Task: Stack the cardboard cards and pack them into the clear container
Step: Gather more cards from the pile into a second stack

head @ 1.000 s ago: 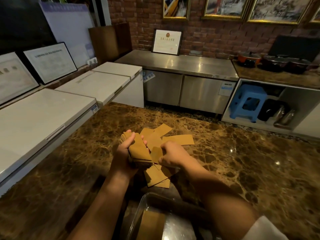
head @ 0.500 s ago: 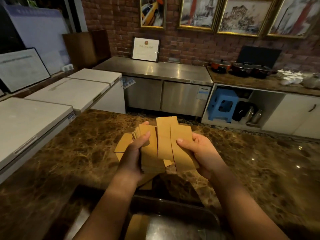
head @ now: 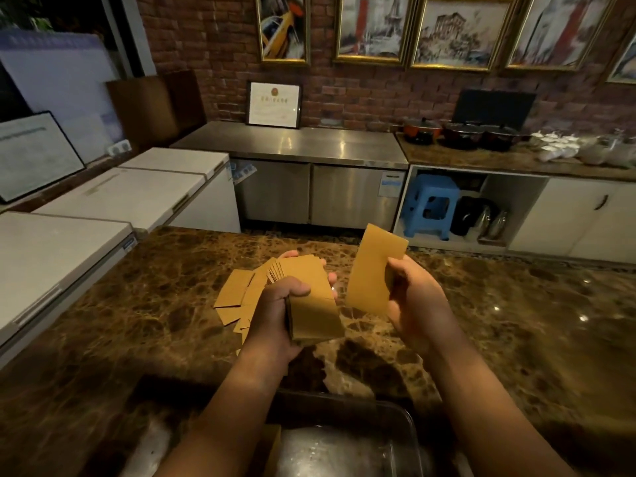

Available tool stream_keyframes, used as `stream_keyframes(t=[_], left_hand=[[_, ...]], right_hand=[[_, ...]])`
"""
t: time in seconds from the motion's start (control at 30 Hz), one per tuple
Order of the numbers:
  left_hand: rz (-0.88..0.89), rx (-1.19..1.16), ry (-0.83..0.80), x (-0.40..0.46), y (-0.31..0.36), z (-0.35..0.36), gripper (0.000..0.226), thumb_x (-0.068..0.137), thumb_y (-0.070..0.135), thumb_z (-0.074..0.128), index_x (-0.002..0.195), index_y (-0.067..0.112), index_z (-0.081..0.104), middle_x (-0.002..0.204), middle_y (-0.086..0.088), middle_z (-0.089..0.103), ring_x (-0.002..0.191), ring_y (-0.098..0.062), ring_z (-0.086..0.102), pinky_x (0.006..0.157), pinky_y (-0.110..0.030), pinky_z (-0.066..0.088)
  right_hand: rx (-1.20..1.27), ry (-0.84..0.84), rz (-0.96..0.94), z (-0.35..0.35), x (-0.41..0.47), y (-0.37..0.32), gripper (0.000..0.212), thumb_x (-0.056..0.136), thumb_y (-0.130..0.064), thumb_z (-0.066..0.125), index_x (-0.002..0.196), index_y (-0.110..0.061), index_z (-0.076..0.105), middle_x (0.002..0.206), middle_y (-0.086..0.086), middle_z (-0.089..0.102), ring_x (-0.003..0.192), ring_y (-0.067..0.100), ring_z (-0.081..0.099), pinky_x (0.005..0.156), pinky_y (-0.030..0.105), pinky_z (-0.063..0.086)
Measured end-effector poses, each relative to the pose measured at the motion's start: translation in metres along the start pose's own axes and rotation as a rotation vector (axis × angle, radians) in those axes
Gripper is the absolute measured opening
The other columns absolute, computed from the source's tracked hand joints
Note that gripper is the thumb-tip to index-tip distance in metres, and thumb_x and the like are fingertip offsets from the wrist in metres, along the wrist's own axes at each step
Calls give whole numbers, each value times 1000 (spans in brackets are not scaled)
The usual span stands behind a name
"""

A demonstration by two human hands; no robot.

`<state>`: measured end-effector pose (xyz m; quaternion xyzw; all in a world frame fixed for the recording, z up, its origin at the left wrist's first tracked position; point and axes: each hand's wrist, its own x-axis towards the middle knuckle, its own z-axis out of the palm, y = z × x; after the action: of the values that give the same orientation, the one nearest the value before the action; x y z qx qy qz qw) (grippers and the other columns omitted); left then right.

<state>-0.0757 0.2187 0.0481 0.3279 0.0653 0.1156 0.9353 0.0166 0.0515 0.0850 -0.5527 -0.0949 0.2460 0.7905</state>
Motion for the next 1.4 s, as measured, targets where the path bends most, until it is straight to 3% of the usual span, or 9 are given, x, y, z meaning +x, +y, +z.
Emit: stream_keyframes(t=[0.2, 0.27, 0.43, 0.53, 0.67, 1.0, 1.2, 1.33, 1.4], left_hand=[[42, 106, 24, 4, -3, 11, 58, 66, 5, 64, 116, 35, 69, 116, -14, 75, 93, -31, 75, 69, -47, 58], [21, 153, 37, 3, -5, 16, 59, 67, 6, 67, 117, 36, 68, 115, -14, 75, 96, -31, 75, 71, -50, 59], [-35, 264, 94, -1, -10, 24, 55, 68, 20, 76, 116, 47, 68, 121, -10, 70, 104, -38, 71, 68, -51, 59], [-17, 268, 92, -4, -12, 22, 54, 70, 24, 77, 118, 46, 68, 126, -9, 66, 101, -35, 73, 70, -50, 59], [-3, 251, 62, -3, -16, 21, 53, 73, 29, 77, 121, 48, 64, 130, -9, 58, 110, -40, 64, 73, -52, 59], [144, 225, -42, 23, -52, 46, 54, 84, 14, 65, 132, 39, 57, 135, -18, 60, 113, -34, 69, 81, -48, 58], [113, 390, -92, 55, -95, 68, 67, 78, 11, 68, 133, 47, 58, 136, -11, 61, 118, -31, 64, 93, -48, 57], [-124, 437, -145, 81, -116, 62, 94, 70, 4, 82, 147, 41, 43, 137, -8, 61, 116, -21, 68, 86, -35, 59], [-166, 499, -87, 90, -133, 61, 78, 66, 25, 89, 137, 35, 56, 128, -5, 67, 107, -15, 71, 76, -24, 58]], right_hand=[[298, -81, 175, 4, 1, -2, 31, 103, -30, 48, 131, -16, 52, 126, 25, 65, 108, 42, 70, 78, 53, 60], [114, -130, 132, 4, -1, 2, 46, 102, -42, 47, 138, -14, 52, 123, 16, 71, 109, 32, 71, 91, 49, 55], [-349, -348, 34, 7, -13, 7, 37, 92, -65, 45, 127, -61, 56, 131, -17, 65, 121, 14, 59, 94, 36, 49], [-587, -292, -142, 3, -13, 9, 53, 96, -44, 57, 146, -48, 41, 150, -12, 49, 129, 11, 51, 100, 28, 47], [-770, 2, -381, -2, -17, 16, 62, 87, -34, 76, 143, -31, 52, 134, -17, 54, 123, 4, 50, 93, 15, 42], [-504, 146, -293, -18, -16, 18, 44, 99, -25, 60, 142, -28, 52, 128, -14, 58, 124, 12, 57, 103, 38, 51], [-4, 141, 16, -72, -25, 36, 53, 70, -45, 81, 117, -22, 71, 108, 13, 76, 96, 32, 74, 71, 39, 59], [-521, 409, -317, -125, -27, 40, 35, 76, -31, 84, 108, -30, 70, 100, -7, 77, 95, 11, 73, 81, 30, 60], [-904, 419, -458, -155, -26, 46, 41, 77, -24, 85, 115, -22, 70, 108, -9, 73, 101, 7, 68, 91, 29, 55]])
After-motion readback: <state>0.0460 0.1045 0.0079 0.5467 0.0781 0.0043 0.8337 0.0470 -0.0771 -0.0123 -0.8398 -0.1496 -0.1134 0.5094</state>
